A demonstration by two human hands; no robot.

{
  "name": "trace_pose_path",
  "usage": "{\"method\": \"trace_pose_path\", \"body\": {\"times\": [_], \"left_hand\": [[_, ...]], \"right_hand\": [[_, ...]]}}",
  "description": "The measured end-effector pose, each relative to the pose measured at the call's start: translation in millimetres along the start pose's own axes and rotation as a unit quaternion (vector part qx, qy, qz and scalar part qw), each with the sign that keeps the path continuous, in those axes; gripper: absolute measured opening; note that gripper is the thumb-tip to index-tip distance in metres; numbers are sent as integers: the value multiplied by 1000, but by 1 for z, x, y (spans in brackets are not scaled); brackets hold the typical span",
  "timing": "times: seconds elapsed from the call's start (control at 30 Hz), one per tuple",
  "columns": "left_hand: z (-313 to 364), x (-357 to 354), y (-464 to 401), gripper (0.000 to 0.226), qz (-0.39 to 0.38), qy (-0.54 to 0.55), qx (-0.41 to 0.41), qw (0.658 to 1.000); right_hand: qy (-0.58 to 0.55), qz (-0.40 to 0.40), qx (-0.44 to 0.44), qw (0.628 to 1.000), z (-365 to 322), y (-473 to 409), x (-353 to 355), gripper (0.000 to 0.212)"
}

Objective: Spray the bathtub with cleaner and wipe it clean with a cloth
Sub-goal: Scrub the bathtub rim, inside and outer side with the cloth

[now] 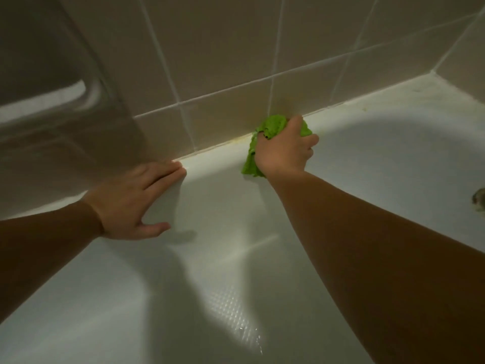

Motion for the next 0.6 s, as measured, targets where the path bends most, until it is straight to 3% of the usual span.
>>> {"method": "trace_pose_path", "body": {"times": [0.2,0.4,0.6], "left_hand": [[-32,0,41,113,-6,-28,0,1000],[-36,0,48,111,16,-6,-12,1000],[-39,-2,48,110,6,22,-7,1000]], "right_hand": [[19,-43,92,995,-16,43,-32,54],[5,18,-47,999,-25,23,-22,57],[29,-56,70,996,-40,70,-50,51]]}}
Point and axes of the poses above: each hand's wrist, its own y-axis away from the middle knuckle, its own x-axis out of the back of the hand, z = x × y, the point moved 3 cm from there along -y, towards the middle knuckle, and after that the axes turned 12 degrees about x, right-handed, at the moved point
